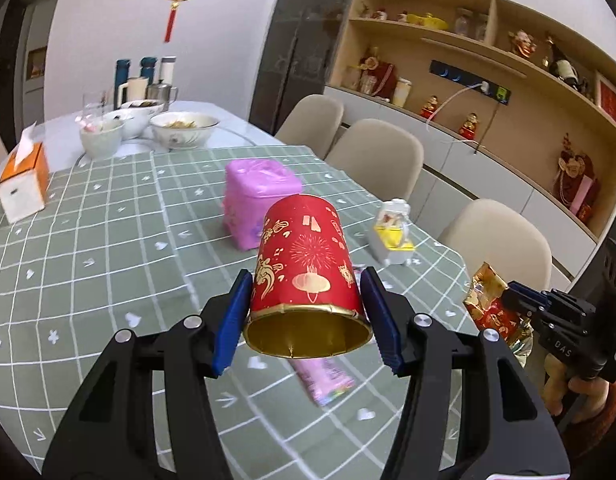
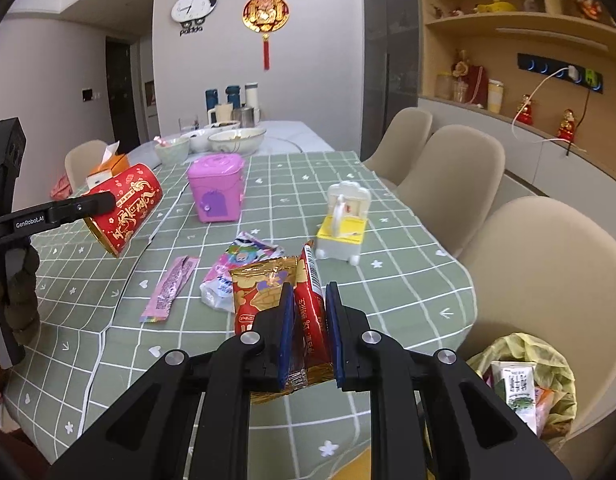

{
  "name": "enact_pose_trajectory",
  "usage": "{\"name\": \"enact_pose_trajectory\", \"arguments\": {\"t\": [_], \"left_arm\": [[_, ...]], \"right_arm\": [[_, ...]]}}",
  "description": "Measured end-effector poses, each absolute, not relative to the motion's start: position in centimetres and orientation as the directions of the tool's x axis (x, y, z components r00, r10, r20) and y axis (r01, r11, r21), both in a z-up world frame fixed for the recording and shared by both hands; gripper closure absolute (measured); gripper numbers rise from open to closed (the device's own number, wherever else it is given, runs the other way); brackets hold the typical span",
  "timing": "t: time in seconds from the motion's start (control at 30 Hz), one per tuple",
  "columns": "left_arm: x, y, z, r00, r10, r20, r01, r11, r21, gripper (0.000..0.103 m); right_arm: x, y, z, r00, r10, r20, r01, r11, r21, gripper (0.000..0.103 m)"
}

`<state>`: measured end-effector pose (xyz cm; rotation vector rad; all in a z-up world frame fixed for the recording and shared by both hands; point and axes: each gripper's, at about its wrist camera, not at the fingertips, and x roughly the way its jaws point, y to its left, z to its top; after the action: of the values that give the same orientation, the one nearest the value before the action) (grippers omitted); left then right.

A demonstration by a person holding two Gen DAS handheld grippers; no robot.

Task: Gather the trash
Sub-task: 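Carry the tin can and candy wrapper over to the trash bag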

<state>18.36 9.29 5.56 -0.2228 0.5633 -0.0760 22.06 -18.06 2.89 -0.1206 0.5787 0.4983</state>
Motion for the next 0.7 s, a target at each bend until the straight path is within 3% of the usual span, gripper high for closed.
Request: {"name": "enact_pose_trajectory", "arguments": {"t": [0.7], "left_arm": [[20.8,-4.5,5.8,0.784,-0.323,-0.530,0.229,0.944,-0.236,0.050]], "right_arm": [[20.7,-30.9,2.8,0.819,0.284,-0.499,-0.296,0.953,0.058,0.086]]}}
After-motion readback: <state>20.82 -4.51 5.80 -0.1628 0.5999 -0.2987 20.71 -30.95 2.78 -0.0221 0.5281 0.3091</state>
